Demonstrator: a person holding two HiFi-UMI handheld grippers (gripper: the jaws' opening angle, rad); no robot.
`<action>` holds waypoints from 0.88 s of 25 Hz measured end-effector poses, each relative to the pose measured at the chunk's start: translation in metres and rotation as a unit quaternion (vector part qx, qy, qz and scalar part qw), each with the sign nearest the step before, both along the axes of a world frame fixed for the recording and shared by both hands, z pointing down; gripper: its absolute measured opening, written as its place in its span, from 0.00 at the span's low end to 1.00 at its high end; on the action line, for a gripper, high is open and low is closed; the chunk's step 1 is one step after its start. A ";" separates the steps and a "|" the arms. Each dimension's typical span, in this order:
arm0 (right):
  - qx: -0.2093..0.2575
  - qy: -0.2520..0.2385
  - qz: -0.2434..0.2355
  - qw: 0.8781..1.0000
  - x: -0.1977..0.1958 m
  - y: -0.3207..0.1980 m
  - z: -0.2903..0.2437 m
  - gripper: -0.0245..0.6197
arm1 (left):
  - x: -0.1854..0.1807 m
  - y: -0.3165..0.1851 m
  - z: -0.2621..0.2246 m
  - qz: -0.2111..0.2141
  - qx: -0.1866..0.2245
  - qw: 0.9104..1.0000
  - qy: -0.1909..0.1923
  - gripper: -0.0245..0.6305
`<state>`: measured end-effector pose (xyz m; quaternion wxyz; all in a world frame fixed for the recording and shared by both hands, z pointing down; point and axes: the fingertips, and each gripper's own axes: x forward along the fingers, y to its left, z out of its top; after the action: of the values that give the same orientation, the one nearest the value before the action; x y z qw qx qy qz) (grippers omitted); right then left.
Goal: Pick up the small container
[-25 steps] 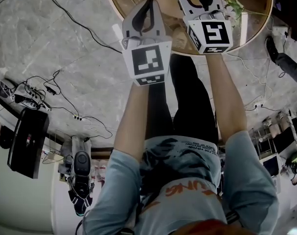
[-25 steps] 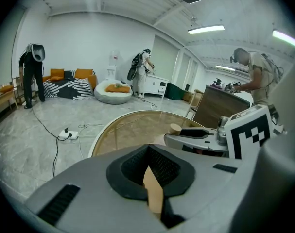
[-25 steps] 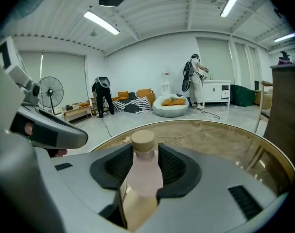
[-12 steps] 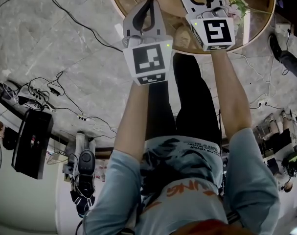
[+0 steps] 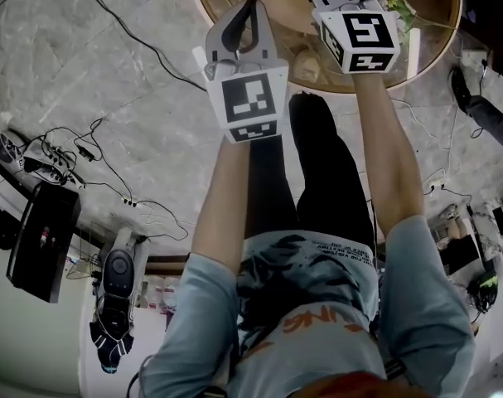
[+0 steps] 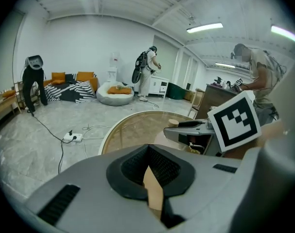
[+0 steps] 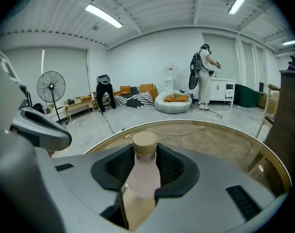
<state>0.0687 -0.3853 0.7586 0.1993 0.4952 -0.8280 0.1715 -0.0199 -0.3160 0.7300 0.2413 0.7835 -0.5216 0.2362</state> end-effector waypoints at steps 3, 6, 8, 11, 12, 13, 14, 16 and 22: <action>-0.006 -0.030 0.016 0.999 0.005 -0.001 -0.012 0.27 | -0.006 0.001 -0.008 -0.015 0.009 1.000 -0.003 0.07; 0.017 -0.056 0.018 0.998 0.011 0.000 -0.042 0.27 | -0.013 -0.002 -0.021 -0.039 0.024 0.999 -0.003 0.07; 0.032 -0.061 0.017 0.997 0.019 0.002 -0.070 0.27 | -0.015 -0.007 -0.041 -0.061 0.038 0.997 -0.002 0.07; 0.055 -0.064 0.011 0.996 0.029 0.009 -0.120 0.27 | -0.012 -0.012 -0.084 -0.075 0.067 0.995 0.000 0.07; 0.062 -0.062 0.006 0.996 0.032 0.012 -0.138 0.27 | -0.007 -0.010 -0.100 -0.072 0.076 0.994 0.001 0.07; 0.068 -0.059 0.000 0.996 0.035 0.018 -0.156 0.27 | 0.000 -0.005 -0.117 -0.068 0.084 0.994 0.003 0.07; 0.073 -0.055 -0.007 0.996 0.038 0.024 -0.175 0.27 | 0.009 0.001 -0.134 -0.063 0.092 0.994 0.005 0.07; 0.088 -0.046 -0.022 0.995 0.046 0.035 -0.214 0.27 | 0.026 0.009 -0.169 -0.054 0.111 0.992 0.009 0.07; 0.126 -0.068 -0.034 0.989 0.053 0.056 -0.310 0.27 | 0.034 0.013 -0.256 -0.063 0.167 0.984 0.021 0.07</action>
<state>0.1219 -0.3289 0.4484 0.0847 0.4755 -0.8708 0.0922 0.0143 -0.3027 0.4742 0.1321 0.7830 -0.5972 0.1132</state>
